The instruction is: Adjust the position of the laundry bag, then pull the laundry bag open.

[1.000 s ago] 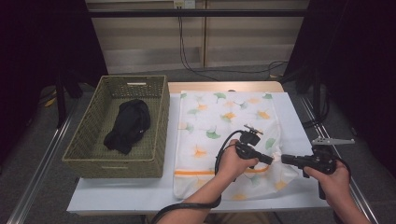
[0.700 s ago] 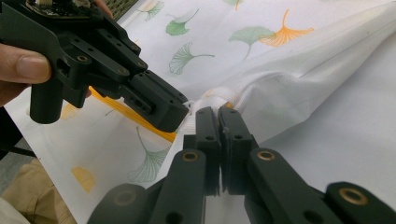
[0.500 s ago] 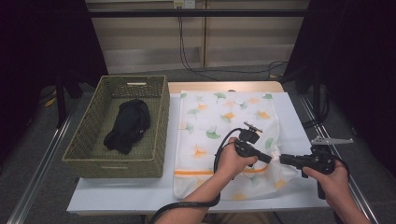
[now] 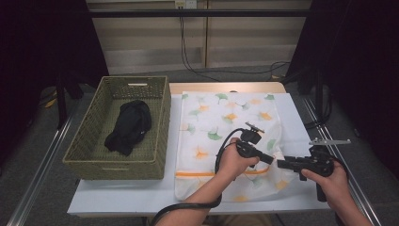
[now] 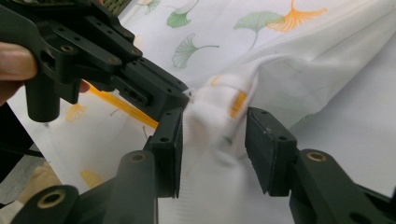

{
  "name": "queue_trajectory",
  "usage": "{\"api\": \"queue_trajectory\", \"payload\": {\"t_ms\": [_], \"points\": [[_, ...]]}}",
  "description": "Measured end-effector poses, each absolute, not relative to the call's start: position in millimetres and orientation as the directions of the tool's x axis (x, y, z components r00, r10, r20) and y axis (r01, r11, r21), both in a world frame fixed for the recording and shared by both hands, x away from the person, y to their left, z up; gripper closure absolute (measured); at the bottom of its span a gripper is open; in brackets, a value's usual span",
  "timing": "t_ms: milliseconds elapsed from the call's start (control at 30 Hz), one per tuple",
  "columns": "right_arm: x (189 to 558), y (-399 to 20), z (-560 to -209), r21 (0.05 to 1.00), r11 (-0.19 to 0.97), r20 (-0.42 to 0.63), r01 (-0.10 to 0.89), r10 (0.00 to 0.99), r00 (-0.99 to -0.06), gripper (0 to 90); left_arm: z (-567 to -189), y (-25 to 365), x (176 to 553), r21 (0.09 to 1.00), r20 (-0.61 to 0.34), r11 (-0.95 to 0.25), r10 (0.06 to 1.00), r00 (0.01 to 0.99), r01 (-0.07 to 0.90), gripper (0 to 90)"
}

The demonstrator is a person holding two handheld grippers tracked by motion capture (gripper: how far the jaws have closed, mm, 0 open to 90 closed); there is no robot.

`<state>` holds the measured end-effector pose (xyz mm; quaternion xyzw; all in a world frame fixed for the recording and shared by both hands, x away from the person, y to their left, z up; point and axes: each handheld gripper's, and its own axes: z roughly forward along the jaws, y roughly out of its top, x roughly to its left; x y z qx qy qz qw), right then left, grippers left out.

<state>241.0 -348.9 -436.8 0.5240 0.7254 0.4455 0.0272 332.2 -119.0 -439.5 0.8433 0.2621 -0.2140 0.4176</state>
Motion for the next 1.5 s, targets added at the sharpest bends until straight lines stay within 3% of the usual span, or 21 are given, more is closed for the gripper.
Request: {"api": "queue_trajectory", "payload": {"t_ms": [200, 333, 467, 1500], "points": [[241.2, -346.3, -438.0, 0.656, 0.056, 0.441, 0.753, 0.781, -0.443, 55.8, -437.8, -119.9, 331.6, 0.59, -0.584, -0.509, 0.268, 0.767, 0.627, 90.0], [240.5, -346.9, -437.6, 0.652, 0.07, 0.444, 0.755, 0.772, -0.455, 79.1, -437.3, -120.5, 330.6, 0.592, -0.577, -0.507, 0.277, 0.768, 0.627, 90.0], [240.0, -346.1, -436.3, 0.648, 0.078, 0.456, 0.757, 0.757, -0.469, 88.9, -436.7, -120.8, 331.6, 0.601, -0.568, -0.515, 0.263, 0.78, 0.611, 90.0], [234.1, -349.6, -428.7, 0.663, 0.046, 0.476, 0.747, 0.745, -0.468, 90.0, -425.9, -116.5, 328.2, 0.586, -0.552, -0.527, 0.298, 0.779, 0.616, 90.0]]}}
